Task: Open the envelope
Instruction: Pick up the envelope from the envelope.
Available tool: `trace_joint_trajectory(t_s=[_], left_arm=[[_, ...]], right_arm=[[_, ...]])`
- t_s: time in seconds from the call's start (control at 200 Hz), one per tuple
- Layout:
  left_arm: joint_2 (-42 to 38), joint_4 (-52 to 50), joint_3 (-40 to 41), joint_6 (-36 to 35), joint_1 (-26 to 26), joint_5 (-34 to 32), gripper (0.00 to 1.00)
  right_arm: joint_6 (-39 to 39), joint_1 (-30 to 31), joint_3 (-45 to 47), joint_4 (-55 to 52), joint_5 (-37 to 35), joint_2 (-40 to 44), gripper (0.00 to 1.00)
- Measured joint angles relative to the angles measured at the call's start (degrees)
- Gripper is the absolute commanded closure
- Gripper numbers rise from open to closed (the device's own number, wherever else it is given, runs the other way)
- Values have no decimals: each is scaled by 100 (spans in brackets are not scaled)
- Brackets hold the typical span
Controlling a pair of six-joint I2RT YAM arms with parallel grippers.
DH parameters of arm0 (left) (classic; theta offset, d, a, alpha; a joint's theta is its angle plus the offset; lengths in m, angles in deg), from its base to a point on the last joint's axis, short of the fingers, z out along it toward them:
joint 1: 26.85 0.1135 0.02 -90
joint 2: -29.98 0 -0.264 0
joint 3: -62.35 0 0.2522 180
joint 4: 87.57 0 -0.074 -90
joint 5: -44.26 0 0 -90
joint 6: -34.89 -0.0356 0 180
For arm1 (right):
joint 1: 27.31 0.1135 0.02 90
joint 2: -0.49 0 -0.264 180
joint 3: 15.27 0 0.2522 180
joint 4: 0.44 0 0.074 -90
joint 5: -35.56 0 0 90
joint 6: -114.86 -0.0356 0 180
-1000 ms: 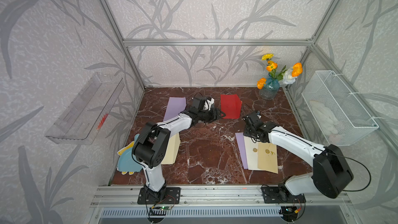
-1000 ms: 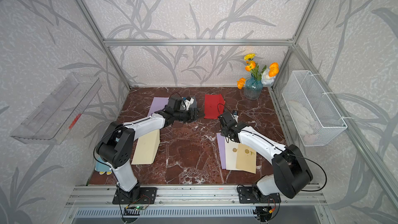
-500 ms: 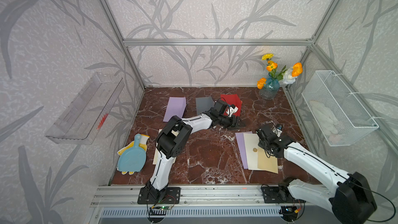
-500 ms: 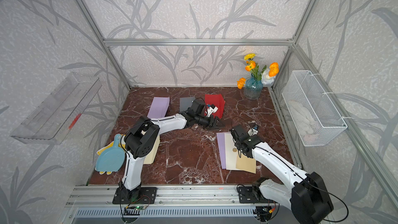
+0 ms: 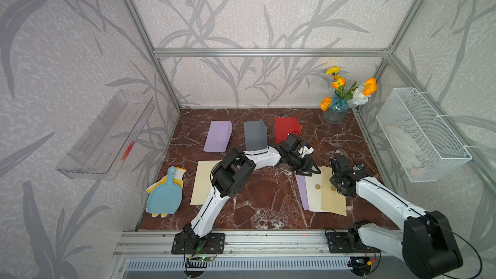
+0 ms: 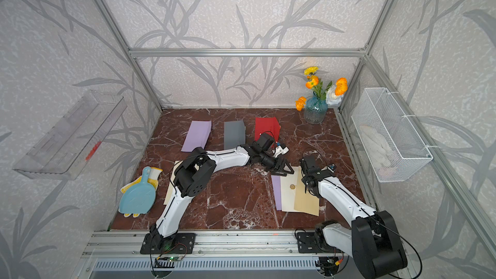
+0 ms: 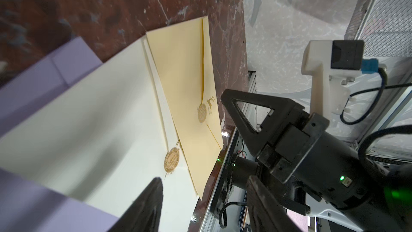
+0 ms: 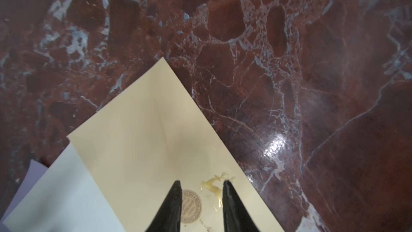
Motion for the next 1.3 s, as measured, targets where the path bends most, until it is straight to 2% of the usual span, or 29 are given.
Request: trace_joint_trajectory(t_s=[0.35, 0.865, 1.3], left_arm=[[90, -256, -162, -72, -188, 11, 40], [212, -236, 72, -17, -186, 4, 40], [249, -144, 149, 33, -70, -11, 43]], right_arm=[[0, -317, 315, 535, 455, -208, 72], [107, -363, 24, 1519, 1182, -844, 84], [133, -328, -81, 2039, 1714, -1126, 86]])
